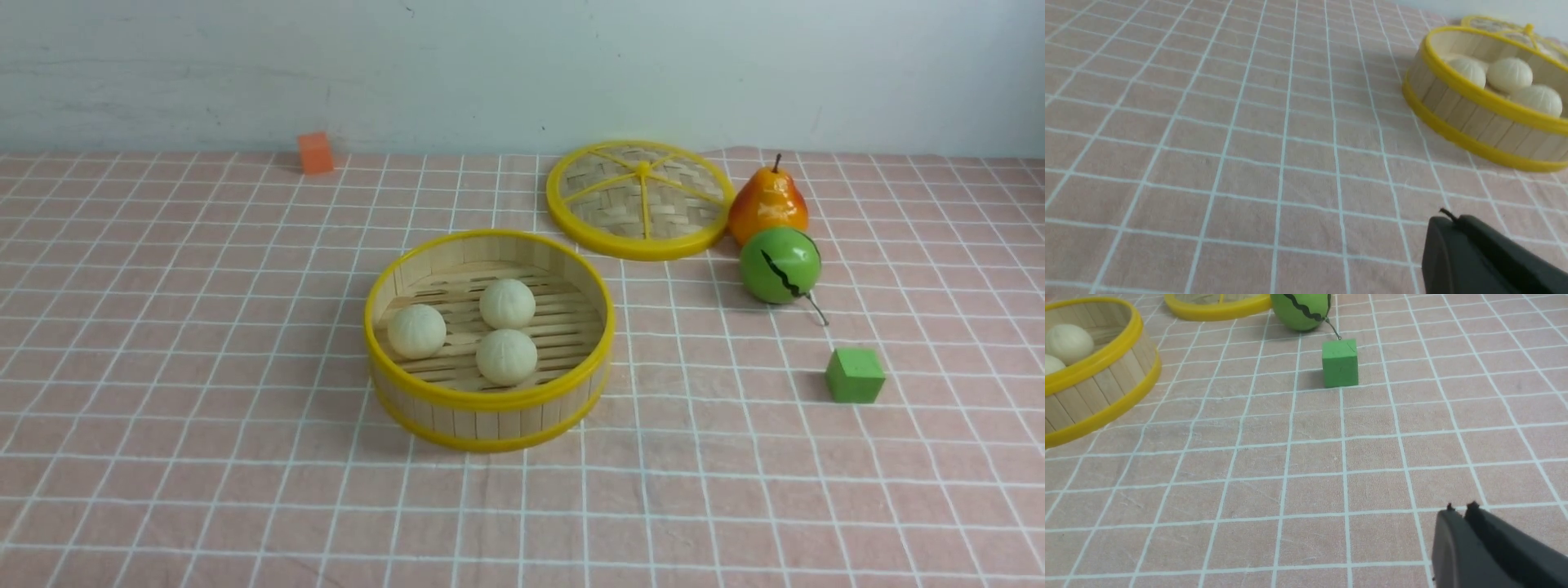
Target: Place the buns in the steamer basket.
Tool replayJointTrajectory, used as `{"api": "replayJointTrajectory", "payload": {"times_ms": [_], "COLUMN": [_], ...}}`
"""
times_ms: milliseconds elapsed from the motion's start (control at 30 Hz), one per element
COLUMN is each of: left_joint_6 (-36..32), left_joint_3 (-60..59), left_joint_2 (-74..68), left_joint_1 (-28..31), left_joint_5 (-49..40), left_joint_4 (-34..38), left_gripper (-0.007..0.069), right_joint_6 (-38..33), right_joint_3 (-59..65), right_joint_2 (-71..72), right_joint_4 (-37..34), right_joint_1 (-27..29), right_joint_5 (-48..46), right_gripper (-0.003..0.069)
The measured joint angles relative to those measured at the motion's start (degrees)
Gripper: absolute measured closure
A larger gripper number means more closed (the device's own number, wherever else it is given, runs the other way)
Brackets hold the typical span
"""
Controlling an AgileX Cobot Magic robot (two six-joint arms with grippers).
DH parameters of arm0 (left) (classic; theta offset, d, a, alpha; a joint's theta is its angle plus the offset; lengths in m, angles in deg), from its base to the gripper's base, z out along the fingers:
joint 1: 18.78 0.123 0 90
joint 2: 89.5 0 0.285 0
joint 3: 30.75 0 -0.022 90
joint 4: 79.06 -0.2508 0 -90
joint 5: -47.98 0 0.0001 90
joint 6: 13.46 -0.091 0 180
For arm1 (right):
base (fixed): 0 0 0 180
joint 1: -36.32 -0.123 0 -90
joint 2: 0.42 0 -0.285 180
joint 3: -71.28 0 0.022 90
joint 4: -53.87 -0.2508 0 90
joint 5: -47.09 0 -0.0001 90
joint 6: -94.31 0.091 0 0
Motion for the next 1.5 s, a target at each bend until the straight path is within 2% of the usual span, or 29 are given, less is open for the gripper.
{"api": "replayJointTrajectory", "payload": {"times_ms": [133,267,1500], "left_joint_6": [-4.2,-5.6,-5.9], "left_joint_3": [-0.3,-0.3,-0.3], "left_joint_2": [0.0,0.0,0.0], "left_joint_1": [-0.7,-0.8,-0.8], "left_joint_5": [-2.1,-2.1,-2.1], "left_joint_4": [0.2,0.6,0.7], "left_gripper": [0.0638,0.0638,0.0638], "right_joint_6": [0.0,0.0,0.0], "right_joint_3": [0.0,0.0,0.0], "right_joint_2": [0.0,0.0,0.1], "right_joint_4": [0.0,0.0,0.0], "right_joint_1": [0.0,0.0,0.0], "right_joint_5": [0.0,0.0,0.0], "right_gripper": [0.0617,0.0613,0.0575]}}
